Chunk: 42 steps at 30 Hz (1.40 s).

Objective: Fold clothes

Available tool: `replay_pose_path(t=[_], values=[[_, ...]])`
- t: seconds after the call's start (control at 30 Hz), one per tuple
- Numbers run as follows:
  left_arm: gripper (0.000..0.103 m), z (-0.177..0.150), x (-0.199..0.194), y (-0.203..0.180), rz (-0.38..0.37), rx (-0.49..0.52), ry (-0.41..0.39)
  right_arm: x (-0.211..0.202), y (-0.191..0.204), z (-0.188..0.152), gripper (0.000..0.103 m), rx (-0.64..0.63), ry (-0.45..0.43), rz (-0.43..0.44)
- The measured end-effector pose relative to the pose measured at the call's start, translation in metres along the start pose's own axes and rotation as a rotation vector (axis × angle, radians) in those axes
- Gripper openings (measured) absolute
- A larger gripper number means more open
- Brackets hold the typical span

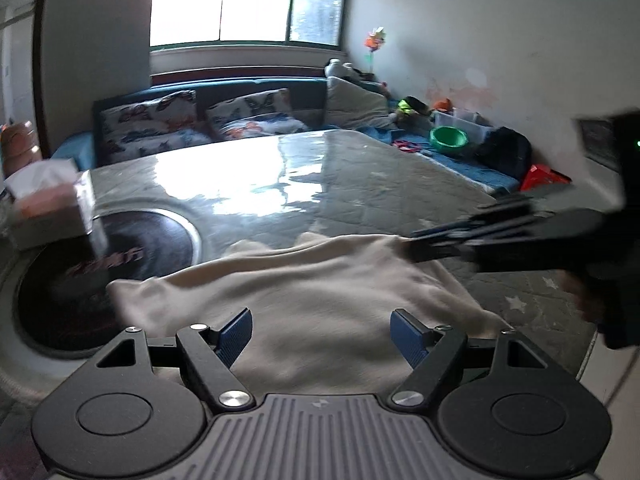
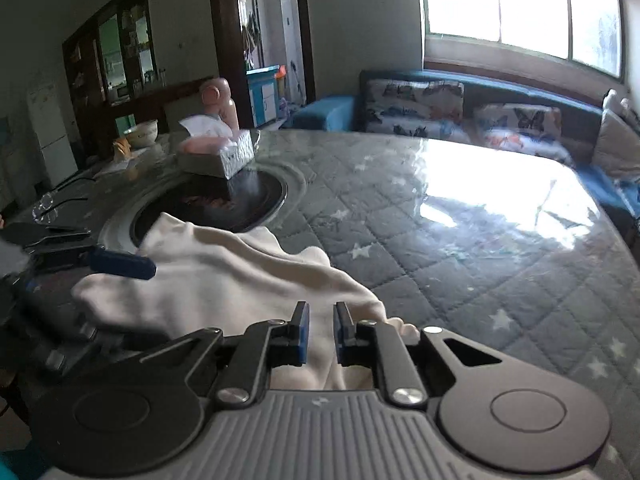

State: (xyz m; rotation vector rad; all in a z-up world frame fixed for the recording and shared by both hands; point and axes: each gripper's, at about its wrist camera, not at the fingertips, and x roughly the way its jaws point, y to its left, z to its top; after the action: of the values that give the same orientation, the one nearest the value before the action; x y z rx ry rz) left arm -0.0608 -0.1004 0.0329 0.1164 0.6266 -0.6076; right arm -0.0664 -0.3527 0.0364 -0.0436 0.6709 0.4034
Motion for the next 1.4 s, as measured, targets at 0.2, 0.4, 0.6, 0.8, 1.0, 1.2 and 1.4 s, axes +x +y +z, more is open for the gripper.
replay_pose_path(t=[0.2, 0.4, 0.6, 0.8, 1.0, 1.2, 1.4], values=[[0.079, -0.008, 0.011, -0.011, -0.06, 0.027, 0.032, 0.011, -0.003, 0.004, 0.014, 0.017, 0.027, 0.008], [0.079, -0.014, 0.016, -0.013, -0.068, 0.028, 0.051, 0.025, 0.01, 0.025, 0.016, -0.011, 0.046, 0.083], [0.079, -0.018, 0.016, -0.012, -0.076, 0.025, 0.056, 0.067, 0.03, 0.039, 0.016, -0.064, 0.104, 0.103], [0.079, -0.02, 0.013, -0.008, -0.086, 0.016, 0.046, 0.073, 0.029, 0.041, 0.015, -0.043, 0.101, 0.079], [0.079, -0.015, -0.003, 0.012, -0.036, -0.024, 0.008, 0.056, 0.043, 0.045, 0.015, -0.093, 0.079, 0.136], [0.079, -0.021, -0.009, 0.045, 0.024, -0.102, 0.024, 0.072, 0.057, 0.042, 0.015, -0.127, 0.111, 0.115], [0.08, -0.021, -0.023, 0.054, 0.037, -0.125, -0.01, 0.039, 0.057, 0.037, 0.015, -0.136, 0.06, 0.164]])
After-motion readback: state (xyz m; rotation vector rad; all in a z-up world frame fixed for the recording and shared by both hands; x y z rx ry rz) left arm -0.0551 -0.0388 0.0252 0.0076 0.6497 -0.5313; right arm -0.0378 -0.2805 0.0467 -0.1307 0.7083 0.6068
